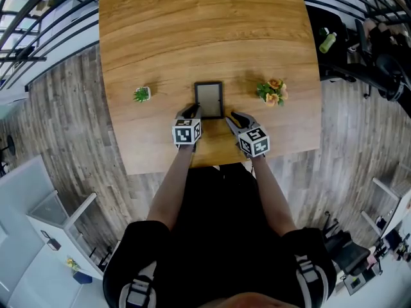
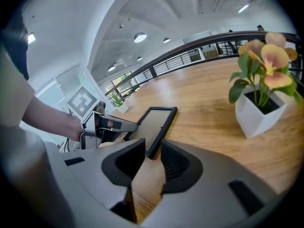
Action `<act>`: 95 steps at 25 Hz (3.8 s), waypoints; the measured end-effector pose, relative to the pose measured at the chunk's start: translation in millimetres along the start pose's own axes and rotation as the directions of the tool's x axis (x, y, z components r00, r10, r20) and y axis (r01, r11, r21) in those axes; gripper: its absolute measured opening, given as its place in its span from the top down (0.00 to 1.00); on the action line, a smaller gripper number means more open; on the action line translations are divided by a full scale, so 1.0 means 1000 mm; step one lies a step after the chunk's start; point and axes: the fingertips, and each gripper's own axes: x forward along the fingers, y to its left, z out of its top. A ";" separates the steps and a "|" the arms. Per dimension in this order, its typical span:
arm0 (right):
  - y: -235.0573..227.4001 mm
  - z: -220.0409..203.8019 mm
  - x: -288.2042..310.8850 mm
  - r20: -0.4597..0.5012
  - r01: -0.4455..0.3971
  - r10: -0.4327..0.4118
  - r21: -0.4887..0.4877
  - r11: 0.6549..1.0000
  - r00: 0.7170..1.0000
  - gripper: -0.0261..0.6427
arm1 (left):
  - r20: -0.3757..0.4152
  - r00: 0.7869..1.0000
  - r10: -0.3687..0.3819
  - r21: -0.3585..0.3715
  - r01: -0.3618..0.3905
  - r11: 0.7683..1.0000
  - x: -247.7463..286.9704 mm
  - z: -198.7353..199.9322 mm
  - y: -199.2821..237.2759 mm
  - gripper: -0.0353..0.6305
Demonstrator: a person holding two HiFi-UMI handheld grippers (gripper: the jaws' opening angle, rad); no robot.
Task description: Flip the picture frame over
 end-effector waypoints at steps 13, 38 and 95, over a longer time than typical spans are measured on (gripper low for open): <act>0.003 0.003 -0.008 0.009 -0.015 0.015 -0.004 1.000 1.000 0.80 | 0.045 0.998 0.037 -0.068 -0.034 0.997 -0.011 0.002 -0.001 0.86; 0.014 0.007 -0.010 0.061 -0.150 0.142 0.141 0.979 0.988 0.79 | 0.150 0.988 0.023 -0.055 -0.015 0.998 -0.052 0.023 -0.024 0.86; 0.038 0.031 -0.049 0.421 -0.515 0.317 0.537 0.668 0.850 0.86 | 0.283 0.957 -0.064 0.055 0.050 0.997 -0.092 0.032 -0.064 0.86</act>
